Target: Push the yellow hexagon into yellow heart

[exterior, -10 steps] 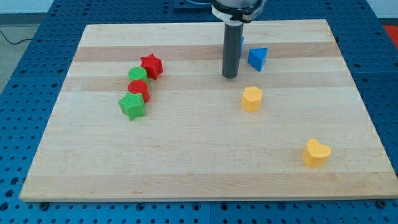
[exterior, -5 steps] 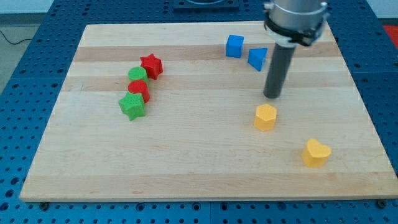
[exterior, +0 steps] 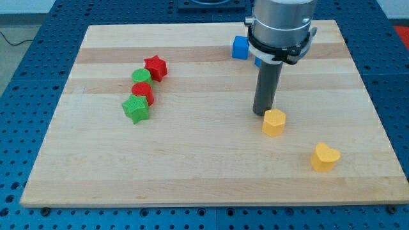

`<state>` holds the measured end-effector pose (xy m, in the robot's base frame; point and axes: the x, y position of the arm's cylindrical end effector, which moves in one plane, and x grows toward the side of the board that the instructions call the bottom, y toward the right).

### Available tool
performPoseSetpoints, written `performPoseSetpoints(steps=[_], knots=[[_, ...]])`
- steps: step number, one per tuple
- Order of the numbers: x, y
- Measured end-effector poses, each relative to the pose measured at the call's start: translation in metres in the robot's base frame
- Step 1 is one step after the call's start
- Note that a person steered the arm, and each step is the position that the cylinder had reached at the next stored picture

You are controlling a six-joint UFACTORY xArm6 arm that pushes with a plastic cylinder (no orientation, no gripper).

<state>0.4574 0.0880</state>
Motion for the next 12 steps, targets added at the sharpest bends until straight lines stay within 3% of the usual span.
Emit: performPoseSetpoints(steps=[2, 4, 5, 7, 8, 10, 12], knots=[[0.013, -0.033], [0.038, 0.017], [0.038, 0.036], [0.003, -0.002], [-0.002, 0.025], [0.033, 0.085], [0.046, 0.092]])
